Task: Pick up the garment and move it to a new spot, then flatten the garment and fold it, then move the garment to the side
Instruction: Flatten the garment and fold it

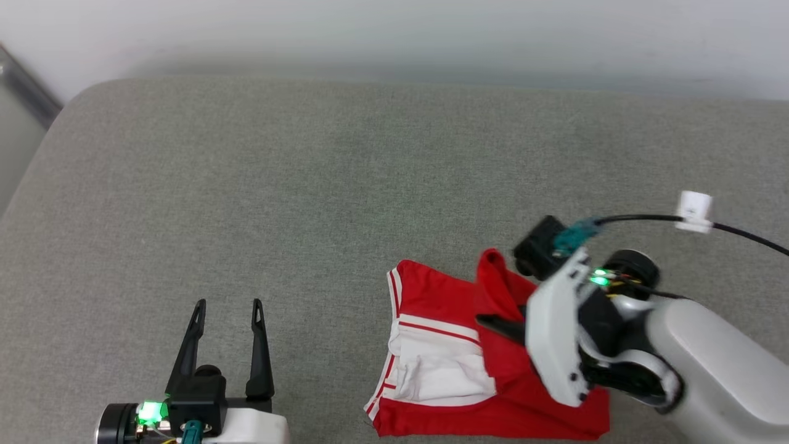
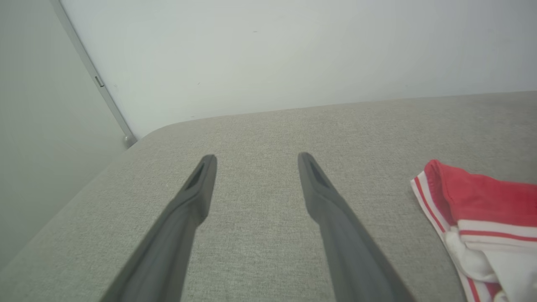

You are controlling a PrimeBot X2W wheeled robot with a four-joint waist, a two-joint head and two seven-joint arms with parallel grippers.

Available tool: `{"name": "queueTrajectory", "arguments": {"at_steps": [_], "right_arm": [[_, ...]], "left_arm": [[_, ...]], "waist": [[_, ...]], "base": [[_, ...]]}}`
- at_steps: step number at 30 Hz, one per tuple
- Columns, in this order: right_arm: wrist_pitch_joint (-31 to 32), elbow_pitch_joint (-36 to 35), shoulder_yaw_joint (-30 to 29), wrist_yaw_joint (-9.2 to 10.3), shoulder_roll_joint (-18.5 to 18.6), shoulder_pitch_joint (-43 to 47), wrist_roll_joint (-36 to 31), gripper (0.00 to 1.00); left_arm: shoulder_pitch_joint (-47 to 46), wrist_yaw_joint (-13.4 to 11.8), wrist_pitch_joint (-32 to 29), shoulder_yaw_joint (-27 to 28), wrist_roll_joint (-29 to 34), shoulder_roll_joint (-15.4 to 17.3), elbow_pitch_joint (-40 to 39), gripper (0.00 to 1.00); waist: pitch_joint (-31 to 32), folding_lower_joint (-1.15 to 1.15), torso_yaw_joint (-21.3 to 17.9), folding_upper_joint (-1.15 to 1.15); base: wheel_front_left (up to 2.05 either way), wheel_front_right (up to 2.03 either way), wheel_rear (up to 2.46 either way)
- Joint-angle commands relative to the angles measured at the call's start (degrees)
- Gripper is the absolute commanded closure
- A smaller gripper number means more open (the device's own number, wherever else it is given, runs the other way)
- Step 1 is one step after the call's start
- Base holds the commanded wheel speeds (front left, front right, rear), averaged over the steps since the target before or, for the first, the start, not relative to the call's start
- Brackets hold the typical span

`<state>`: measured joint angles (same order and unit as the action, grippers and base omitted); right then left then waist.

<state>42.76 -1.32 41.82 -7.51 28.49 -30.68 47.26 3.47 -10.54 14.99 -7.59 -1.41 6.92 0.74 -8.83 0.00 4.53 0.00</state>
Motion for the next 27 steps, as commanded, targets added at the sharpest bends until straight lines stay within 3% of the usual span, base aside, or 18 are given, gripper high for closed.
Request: {"name": "queueTrajectory", "arguments": {"at_steps": [1, 11, 16, 17, 19, 24, 27], "right_arm": [[-0.5, 2.2, 2.6, 0.04, -1.4, -2.7, -0.2, 1.00], [-4.5, 21.8, 18.0, 0.05, -7.0, -11.1, -1.6, 1.00], [-9.4, 27.2, 21.0, 0.08, -8.3, -11.9, 0.4, 1.00], [-10.8, 27.3, 21.4, 0.08, -8.2, -12.5, 0.7, 0.95], [-13.6, 26.2, 21.9, 0.08, -7.5, -13.7, 1.3, 0.00], [-23.3, 21.7, 20.8, 0.06, -3.8, -15.4, 1.0, 0.00], [-31.3, 19.9, 15.9, 0.06, -1.4, -15.3, -1.0, 0.00]], "left_arm": [[-0.9, 0.2, 0.3, -0.1, 0.3, -0.1, 0.0, 0.00], [-3.6, 1.4, 0.3, -0.2, 0.5, -1.0, 0.9, 0.00], [-3.8, 1.5, 0.3, 0.3, 0.5, -1.0, 1.4, 0.00], [-3.6, 1.5, 0.3, 0.5, 0.5, -0.9, 1.5, 0.00], [-2.8, 1.6, 0.3, 0.9, 0.5, -0.7, 1.7, 0.00], [-1.6, 1.7, 0.3, 1.7, 0.7, -0.4, 1.7, 0.00], [-1.0, 1.8, 0.3, 1.8, 0.7, -0.4, 1.5, 0.00]], "waist": [[-0.9, 0.00, 0.6, 0.00], [-4.0, 0.00, 2.4, 0.00], [-3.7, 0.00, 2.2, 0.00], [-3.3, 0.00, 2.0, 0.00], [-2.5, 0.00, 1.4, 0.00], [0.1, 0.00, -0.3, 0.00], [1.3, 0.00, -1.2, 0.00]], "base": [[0.00, 0.00, 0.00], [0.00, 0.00, 0.00], [0.00, 0.00, 0.00], [0.00, 0.00, 0.00], [0.00, 0.00, 0.00], [0.00, 0.00, 0.00], [0.00, 0.00, 0.00]]}}
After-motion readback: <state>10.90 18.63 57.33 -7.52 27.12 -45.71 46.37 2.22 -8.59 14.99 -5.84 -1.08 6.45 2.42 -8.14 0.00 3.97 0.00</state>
